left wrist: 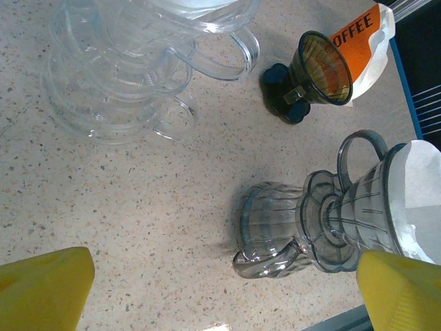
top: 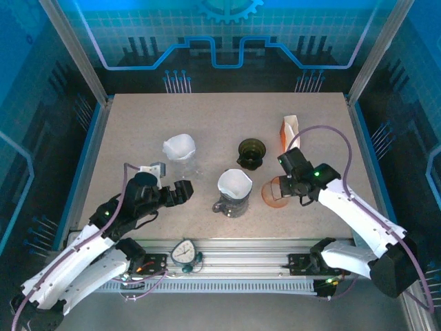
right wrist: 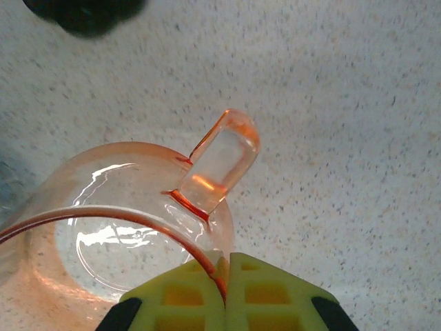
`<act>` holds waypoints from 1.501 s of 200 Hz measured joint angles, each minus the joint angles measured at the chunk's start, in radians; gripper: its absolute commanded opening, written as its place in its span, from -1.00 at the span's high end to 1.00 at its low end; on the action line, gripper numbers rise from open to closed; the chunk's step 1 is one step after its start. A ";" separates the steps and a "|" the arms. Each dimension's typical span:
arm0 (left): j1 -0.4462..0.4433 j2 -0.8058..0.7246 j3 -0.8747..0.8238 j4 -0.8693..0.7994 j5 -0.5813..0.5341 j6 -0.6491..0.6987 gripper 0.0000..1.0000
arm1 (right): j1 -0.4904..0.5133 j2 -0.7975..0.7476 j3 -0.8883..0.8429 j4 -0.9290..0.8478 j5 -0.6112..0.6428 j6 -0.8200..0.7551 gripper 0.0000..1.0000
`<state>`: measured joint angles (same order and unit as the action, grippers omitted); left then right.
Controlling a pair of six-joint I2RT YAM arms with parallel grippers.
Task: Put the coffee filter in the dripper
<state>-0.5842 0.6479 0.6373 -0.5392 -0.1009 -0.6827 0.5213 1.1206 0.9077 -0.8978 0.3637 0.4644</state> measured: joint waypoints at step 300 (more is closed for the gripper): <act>0.001 0.065 -0.006 0.015 0.000 0.000 -0.98 | 0.031 -0.071 -0.067 0.103 0.042 0.042 -0.20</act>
<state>-0.5831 0.7128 0.6312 -0.5243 -0.1009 -0.6827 0.5526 1.0496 0.8406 -0.7952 0.4053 0.5064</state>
